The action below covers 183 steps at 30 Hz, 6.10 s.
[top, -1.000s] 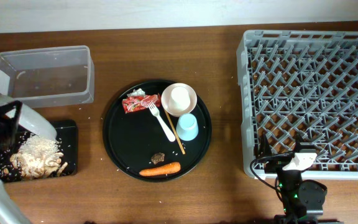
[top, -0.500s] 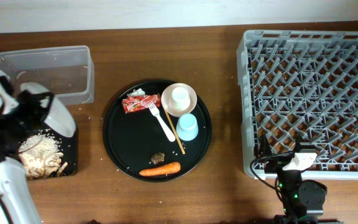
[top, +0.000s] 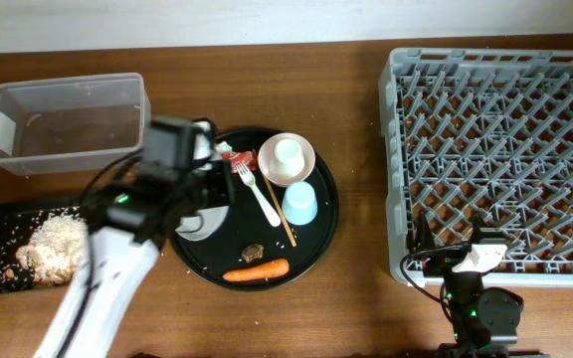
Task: Sort waste into correct bins and load items into the dishwasher rack
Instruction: 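Return the emptied plate to the round tray with the left gripper, then lower the left gripper onto the carrot and grasp it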
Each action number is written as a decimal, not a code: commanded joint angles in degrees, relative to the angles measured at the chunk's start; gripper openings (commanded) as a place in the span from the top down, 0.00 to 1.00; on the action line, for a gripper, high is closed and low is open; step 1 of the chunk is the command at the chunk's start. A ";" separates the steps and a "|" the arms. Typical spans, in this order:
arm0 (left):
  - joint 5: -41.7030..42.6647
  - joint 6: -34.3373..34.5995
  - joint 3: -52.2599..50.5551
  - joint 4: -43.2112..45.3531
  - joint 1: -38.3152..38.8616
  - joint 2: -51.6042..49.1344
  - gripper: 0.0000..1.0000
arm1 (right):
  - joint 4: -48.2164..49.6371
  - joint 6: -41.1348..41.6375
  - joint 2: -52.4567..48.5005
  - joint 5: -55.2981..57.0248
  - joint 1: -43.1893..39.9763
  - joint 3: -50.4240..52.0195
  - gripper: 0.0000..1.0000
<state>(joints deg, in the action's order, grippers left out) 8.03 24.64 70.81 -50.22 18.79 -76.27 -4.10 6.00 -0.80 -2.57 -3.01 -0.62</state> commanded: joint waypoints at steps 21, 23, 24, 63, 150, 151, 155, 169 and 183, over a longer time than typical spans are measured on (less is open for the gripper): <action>-7.39 0.33 0.50 4.28 5.22 -28.41 0.73 | -0.24 0.00 0.44 0.24 -0.31 0.31 0.01; -7.39 0.31 0.50 3.87 5.25 -28.39 0.73 | -0.24 0.00 0.44 0.24 -0.31 0.31 0.01; -7.39 0.31 0.57 3.43 5.22 -28.39 0.73 | -0.24 0.00 0.44 0.24 -0.31 0.31 0.01; -14.36 -1.18 13.60 -27.12 18.18 -23.67 0.01 | -0.24 0.00 0.44 0.24 -0.31 0.31 0.01; -6.40 -8.96 -1.57 -17.88 22.10 -25.14 0.01 | -0.24 0.00 0.44 0.24 -0.31 0.31 0.01; -6.51 -9.86 -1.57 -17.99 22.10 -25.14 0.01 | -0.24 0.00 0.44 0.24 -0.31 0.31 0.01; -6.69 -11.04 -4.15 -17.75 22.10 -25.14 0.01 | -0.24 0.00 0.44 0.26 -0.31 0.31 0.01; -9.99 -12.98 -10.45 -8.44 22.05 -25.14 0.01 | -0.24 0.00 0.44 0.24 -0.31 0.31 0.01; -10.64 -12.55 -13.73 -4.42 22.10 -25.14 0.20 | -0.24 0.00 0.44 0.24 -0.31 0.31 0.01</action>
<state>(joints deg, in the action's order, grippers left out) -2.96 12.21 58.63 -54.41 40.73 -100.82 -4.10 6.00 -0.80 -2.57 -3.03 -0.62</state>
